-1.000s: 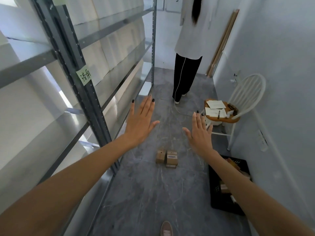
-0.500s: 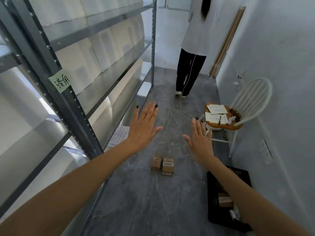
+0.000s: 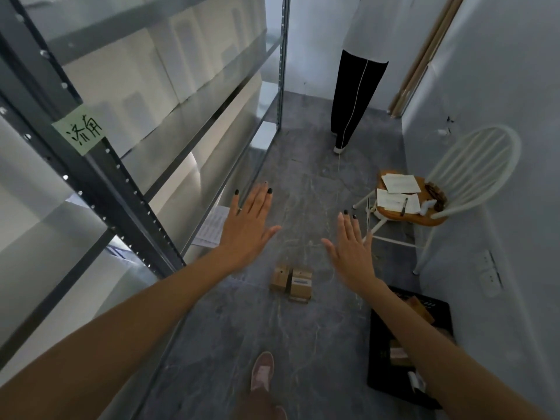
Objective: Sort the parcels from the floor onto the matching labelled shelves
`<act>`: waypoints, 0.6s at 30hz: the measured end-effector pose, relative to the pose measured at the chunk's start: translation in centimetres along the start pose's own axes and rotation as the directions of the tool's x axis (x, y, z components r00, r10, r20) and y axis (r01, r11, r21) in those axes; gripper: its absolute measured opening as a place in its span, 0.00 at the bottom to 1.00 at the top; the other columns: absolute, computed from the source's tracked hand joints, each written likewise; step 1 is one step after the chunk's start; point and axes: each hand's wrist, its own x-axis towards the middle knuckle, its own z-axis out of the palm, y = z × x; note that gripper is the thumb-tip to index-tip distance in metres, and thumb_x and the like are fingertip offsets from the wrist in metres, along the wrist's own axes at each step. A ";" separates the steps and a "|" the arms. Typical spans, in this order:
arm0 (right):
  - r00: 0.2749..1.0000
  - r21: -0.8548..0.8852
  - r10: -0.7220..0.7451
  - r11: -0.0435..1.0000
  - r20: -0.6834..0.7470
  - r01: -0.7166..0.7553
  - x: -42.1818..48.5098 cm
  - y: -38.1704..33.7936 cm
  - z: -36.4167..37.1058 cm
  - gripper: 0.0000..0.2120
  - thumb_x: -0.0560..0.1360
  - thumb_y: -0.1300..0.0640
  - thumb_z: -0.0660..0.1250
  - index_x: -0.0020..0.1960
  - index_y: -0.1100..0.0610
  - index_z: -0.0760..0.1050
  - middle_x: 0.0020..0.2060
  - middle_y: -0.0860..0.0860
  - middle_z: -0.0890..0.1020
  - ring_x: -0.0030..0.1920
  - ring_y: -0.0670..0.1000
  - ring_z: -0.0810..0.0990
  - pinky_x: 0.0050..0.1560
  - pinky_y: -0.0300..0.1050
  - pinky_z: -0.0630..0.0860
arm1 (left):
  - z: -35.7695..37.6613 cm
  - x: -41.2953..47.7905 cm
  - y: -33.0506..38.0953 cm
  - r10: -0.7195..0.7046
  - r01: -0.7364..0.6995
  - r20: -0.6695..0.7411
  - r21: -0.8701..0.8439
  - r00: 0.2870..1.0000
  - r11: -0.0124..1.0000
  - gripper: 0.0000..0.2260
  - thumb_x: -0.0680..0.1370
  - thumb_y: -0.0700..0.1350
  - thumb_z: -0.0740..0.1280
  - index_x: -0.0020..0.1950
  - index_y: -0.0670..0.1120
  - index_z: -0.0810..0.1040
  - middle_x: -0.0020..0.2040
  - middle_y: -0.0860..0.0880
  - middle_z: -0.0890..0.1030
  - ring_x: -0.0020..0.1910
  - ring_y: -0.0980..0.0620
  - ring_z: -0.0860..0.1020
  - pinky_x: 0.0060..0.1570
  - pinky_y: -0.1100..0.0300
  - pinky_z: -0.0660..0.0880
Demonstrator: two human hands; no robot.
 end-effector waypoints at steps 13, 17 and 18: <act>0.996 0.012 0.062 0.998 0.068 -0.063 7.9 -1.1 2.1 0.35 0.77 0.38 0.44 0.77 0.57 0.43 0.77 0.53 0.47 0.77 0.55 0.42 0.75 0.59 0.42 | 2.9 8.5 -3.6 0.071 -0.073 0.033 0.047 0.997 0.996 0.33 0.78 0.63 0.42 0.76 0.44 0.38 0.78 0.46 0.38 0.77 0.49 0.38 0.71 0.44 0.33; 0.995 0.008 0.059 0.998 0.083 -0.059 9.6 -0.7 2.8 0.33 0.79 0.40 0.47 0.77 0.58 0.44 0.77 0.53 0.48 0.77 0.55 0.43 0.75 0.59 0.43 | 4.1 10.0 -3.8 0.076 -0.078 0.052 0.043 0.996 0.996 0.33 0.79 0.62 0.44 0.77 0.45 0.40 0.78 0.46 0.39 0.77 0.49 0.38 0.70 0.43 0.33; 0.995 0.008 0.059 0.998 0.086 -0.060 10.2 -0.5 3.0 0.33 0.79 0.40 0.47 0.77 0.57 0.44 0.77 0.53 0.49 0.77 0.55 0.43 0.75 0.59 0.43 | 4.3 10.5 -3.9 0.073 -0.075 0.056 0.034 0.996 0.997 0.33 0.79 0.62 0.45 0.77 0.45 0.40 0.78 0.46 0.39 0.77 0.49 0.39 0.71 0.43 0.34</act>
